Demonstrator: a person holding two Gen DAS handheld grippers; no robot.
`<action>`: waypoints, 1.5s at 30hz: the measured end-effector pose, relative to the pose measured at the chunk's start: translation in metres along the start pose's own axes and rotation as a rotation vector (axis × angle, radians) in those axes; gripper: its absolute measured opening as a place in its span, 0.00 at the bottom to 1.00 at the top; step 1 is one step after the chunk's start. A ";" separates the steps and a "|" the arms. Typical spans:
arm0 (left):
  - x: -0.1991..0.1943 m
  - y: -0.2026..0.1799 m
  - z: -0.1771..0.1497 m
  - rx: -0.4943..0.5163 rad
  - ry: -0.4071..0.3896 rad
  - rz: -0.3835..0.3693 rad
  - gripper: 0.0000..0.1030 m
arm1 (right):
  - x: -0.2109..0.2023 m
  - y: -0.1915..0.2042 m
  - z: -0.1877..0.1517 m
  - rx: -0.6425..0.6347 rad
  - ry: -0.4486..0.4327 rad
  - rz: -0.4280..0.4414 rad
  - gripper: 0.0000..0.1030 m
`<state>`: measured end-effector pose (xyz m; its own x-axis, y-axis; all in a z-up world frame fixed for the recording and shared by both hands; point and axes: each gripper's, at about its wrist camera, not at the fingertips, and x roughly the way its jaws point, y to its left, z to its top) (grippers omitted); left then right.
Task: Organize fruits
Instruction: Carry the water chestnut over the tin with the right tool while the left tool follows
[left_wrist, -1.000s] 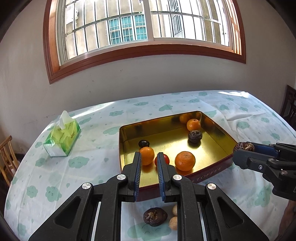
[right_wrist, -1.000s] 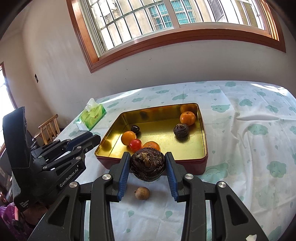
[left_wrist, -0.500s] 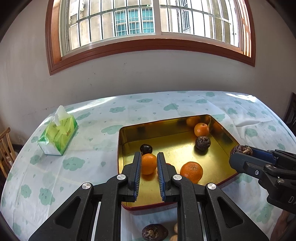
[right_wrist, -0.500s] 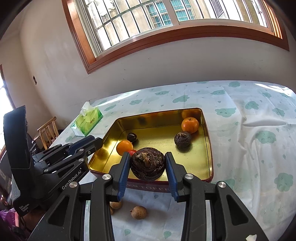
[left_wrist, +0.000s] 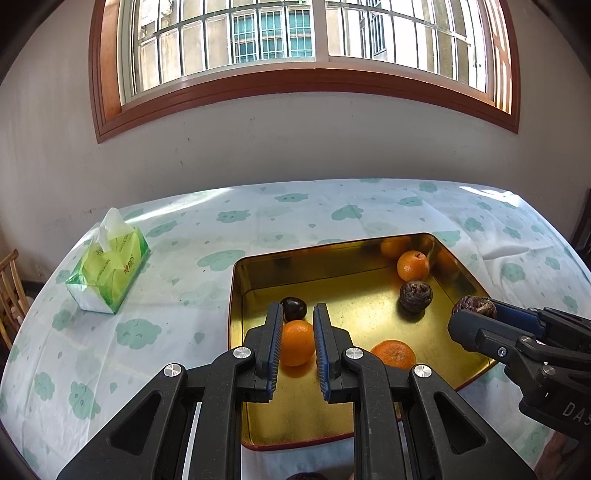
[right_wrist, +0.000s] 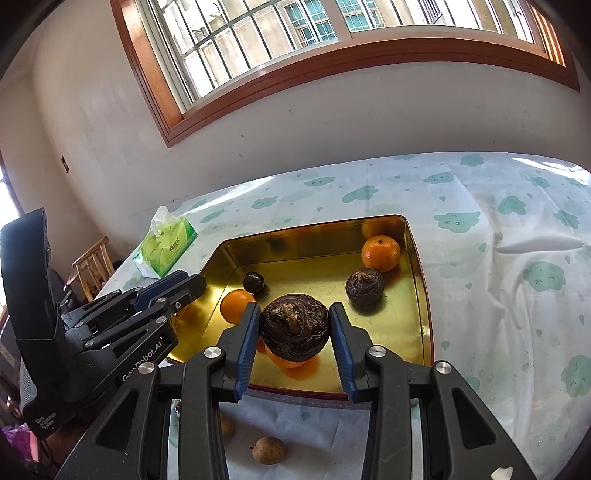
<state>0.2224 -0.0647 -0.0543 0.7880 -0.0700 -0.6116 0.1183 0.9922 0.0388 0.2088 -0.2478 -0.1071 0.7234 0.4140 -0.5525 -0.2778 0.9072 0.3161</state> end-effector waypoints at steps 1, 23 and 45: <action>0.002 0.001 0.001 -0.004 0.001 0.000 0.17 | 0.002 -0.001 0.001 0.002 0.000 0.000 0.34; 0.027 0.006 0.014 -0.032 0.010 0.004 0.17 | 0.027 -0.017 0.012 0.030 0.013 -0.016 0.34; 0.041 0.009 0.016 -0.045 0.016 0.008 0.18 | 0.038 -0.026 0.012 0.044 0.024 -0.018 0.34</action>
<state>0.2649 -0.0603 -0.0665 0.7789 -0.0603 -0.6243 0.0839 0.9964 0.0084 0.2507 -0.2562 -0.1268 0.7126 0.3999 -0.5764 -0.2366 0.9105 0.3392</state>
